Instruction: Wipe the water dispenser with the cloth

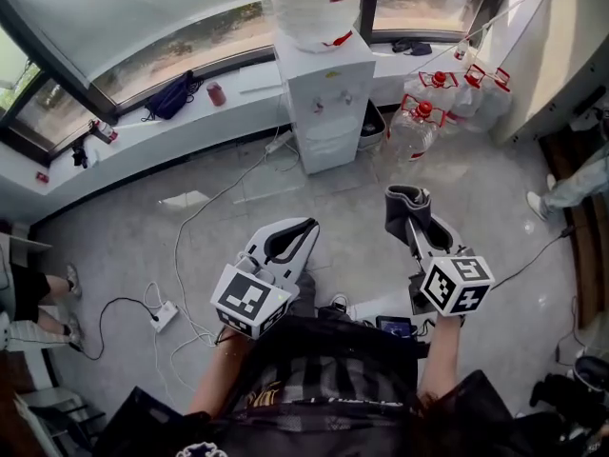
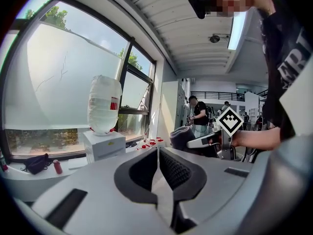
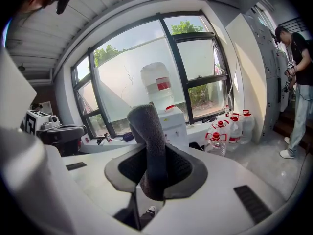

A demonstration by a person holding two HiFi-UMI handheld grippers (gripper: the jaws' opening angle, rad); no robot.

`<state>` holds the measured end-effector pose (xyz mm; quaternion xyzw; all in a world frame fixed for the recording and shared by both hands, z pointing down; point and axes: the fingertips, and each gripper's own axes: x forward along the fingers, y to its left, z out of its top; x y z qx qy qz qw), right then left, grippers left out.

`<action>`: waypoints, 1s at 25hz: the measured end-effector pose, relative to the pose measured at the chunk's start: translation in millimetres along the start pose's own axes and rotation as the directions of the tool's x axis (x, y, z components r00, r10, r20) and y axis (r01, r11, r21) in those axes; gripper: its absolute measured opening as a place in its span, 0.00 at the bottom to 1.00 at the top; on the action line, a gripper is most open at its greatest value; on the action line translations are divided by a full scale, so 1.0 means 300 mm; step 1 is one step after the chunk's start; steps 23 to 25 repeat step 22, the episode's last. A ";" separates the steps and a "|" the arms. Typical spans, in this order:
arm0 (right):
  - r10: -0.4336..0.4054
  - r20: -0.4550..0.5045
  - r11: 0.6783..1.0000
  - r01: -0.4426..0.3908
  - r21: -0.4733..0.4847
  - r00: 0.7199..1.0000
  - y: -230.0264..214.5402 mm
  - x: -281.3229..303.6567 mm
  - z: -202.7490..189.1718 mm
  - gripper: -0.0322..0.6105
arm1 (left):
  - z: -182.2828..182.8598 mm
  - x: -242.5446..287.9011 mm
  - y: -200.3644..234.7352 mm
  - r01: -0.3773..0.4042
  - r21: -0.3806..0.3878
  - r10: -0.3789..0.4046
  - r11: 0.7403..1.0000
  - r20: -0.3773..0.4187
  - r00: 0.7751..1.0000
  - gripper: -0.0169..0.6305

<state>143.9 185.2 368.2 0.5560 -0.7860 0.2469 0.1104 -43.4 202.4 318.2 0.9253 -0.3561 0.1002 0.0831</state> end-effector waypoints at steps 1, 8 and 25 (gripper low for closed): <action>0.007 0.004 1.000 -0.007 -0.003 1.000 -0.002 -0.013 -0.003 0.21 | 0.000 -0.006 -0.012 -0.006 0.004 0.006 1.000 0.001 1.000 0.06; 0.035 0.002 0.999 -0.035 -0.031 0.999 -0.013 -0.071 -0.042 0.21 | -0.014 -0.022 -0.088 -0.028 0.018 0.028 0.999 0.003 1.000 0.06; 0.036 -0.005 0.999 -0.036 -0.039 0.999 0.011 -0.146 -0.072 0.21 | -0.006 -0.058 -0.160 -0.014 0.031 0.014 0.999 0.015 1.000 0.06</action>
